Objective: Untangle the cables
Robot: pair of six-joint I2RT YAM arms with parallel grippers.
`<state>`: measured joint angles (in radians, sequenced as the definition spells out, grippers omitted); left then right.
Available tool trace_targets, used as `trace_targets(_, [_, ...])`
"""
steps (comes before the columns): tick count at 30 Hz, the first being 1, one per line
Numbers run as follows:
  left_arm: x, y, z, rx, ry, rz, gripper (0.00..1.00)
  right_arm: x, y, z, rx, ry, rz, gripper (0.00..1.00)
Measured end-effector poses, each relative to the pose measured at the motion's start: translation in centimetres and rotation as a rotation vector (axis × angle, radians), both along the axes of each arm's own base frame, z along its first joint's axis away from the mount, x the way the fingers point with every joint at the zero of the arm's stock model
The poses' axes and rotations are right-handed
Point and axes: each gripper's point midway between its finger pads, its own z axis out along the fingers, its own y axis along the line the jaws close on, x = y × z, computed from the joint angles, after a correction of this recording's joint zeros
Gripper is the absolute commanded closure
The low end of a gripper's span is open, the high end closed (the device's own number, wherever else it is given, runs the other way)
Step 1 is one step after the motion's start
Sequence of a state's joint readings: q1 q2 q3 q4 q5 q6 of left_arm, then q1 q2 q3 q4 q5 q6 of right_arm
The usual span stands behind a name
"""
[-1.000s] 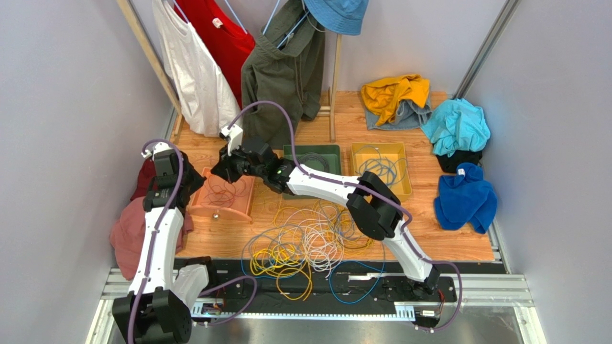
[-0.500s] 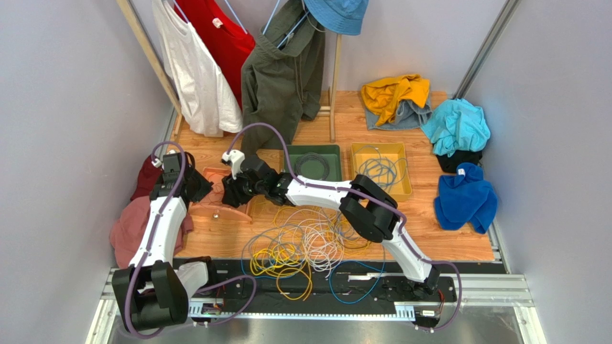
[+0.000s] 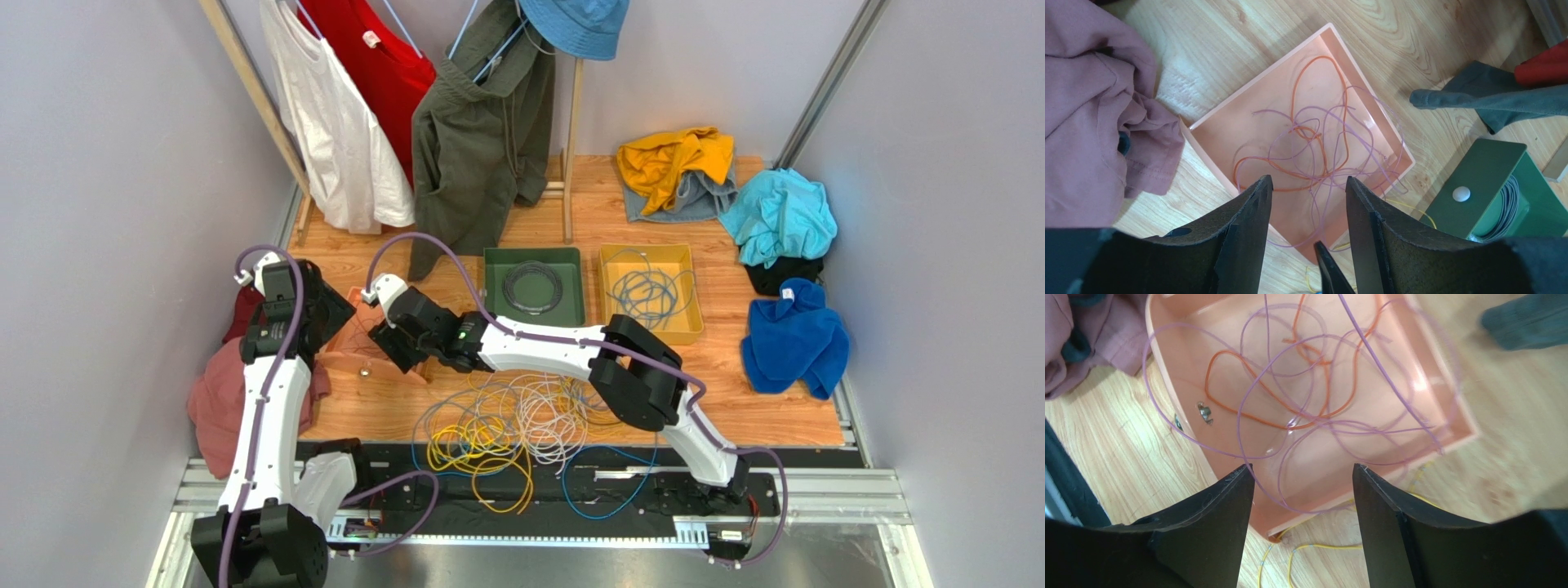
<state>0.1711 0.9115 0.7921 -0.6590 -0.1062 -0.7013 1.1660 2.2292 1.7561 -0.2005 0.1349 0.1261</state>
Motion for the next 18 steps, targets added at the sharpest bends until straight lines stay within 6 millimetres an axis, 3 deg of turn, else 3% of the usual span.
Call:
trace_targets(7, [-0.7,-0.1,1.0,0.002,-0.013,-0.001,0.43,1.4,-1.4,5.5,0.037,-0.131,-0.093,0.34])
trace_targets(14, [-0.3,-0.3,6.6,0.020,-0.160,-0.016,0.44,1.9,-3.6,14.0,0.172,-0.213,-0.152,0.34])
trace_targets(18, [-0.6,-1.1,7.9,0.003,-0.206,-0.043,0.51,1.5,-4.9,16.9,0.230,-0.228,-0.172,0.37])
